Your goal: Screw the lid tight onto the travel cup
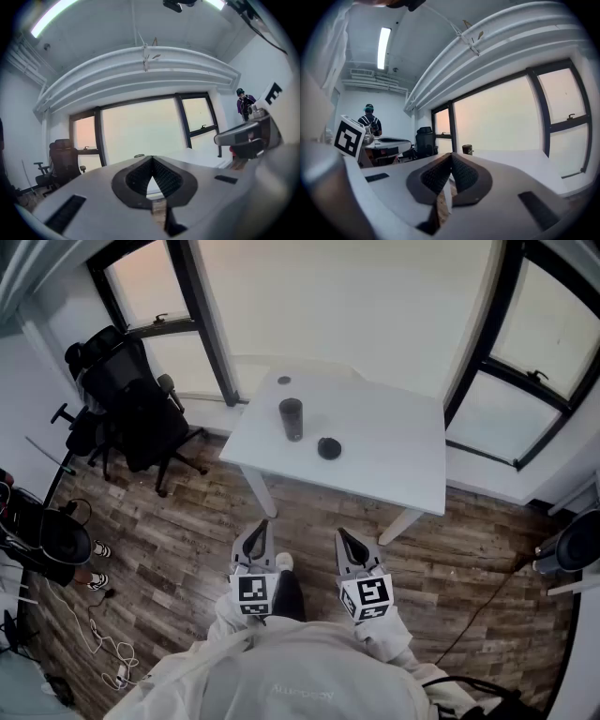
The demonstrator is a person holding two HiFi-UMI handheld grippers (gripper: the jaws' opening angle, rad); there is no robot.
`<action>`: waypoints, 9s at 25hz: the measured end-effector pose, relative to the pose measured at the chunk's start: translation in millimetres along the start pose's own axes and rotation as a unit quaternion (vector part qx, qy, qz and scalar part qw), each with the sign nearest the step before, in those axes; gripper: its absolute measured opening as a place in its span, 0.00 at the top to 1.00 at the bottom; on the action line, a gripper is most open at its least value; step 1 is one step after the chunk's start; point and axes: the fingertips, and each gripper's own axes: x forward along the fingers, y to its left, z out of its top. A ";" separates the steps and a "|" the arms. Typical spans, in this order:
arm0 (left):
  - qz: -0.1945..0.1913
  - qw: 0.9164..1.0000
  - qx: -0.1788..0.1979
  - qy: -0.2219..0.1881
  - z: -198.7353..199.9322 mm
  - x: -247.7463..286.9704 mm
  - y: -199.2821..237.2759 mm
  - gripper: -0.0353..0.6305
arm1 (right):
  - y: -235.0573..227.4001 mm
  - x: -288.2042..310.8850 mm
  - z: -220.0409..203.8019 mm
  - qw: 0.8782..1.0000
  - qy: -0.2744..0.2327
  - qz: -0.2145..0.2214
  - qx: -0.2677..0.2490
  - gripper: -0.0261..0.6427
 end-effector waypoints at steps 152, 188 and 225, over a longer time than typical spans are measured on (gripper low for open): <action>-0.532 0.845 0.010 0.049 -160.3 527.6 89.8 0.35 | -111.6 558.7 -11.1 0.725 0.497 0.305 -0.367 0.41; -0.540 0.840 0.005 0.057 -171.0 533.6 86.0 0.35 | -123.3 548.8 -28.4 0.927 0.195 0.300 -0.112 0.39; -0.441 0.897 -0.034 0.020 -157.2 539.5 80.3 0.35 | -133.0 562.3 -21.5 0.996 0.013 -0.065 0.058 0.39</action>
